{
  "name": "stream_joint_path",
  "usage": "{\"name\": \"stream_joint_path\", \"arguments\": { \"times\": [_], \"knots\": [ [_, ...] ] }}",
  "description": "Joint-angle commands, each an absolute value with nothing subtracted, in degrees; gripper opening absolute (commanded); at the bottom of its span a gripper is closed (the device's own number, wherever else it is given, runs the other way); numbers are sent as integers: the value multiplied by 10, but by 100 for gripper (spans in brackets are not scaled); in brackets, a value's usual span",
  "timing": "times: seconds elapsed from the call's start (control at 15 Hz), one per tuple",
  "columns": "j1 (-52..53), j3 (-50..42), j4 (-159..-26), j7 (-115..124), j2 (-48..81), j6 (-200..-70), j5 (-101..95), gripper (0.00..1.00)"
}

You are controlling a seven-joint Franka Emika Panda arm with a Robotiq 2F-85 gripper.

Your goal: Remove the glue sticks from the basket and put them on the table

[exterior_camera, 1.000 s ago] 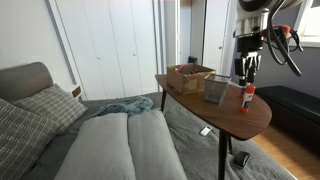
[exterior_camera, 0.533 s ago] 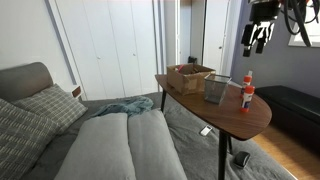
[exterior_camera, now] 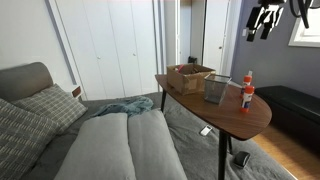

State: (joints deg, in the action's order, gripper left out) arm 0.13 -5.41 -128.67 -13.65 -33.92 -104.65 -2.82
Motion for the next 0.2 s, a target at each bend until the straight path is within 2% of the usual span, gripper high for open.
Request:
{"name": "stream_joint_path", "arguments": {
  "times": [0.0, 0.13],
  "knots": [
    [1, -54, -1285, -136, -339, -1045, -28, 100],
    [1, -54, -1285, -136, -339, -1045, -28, 100]
  ]
}}
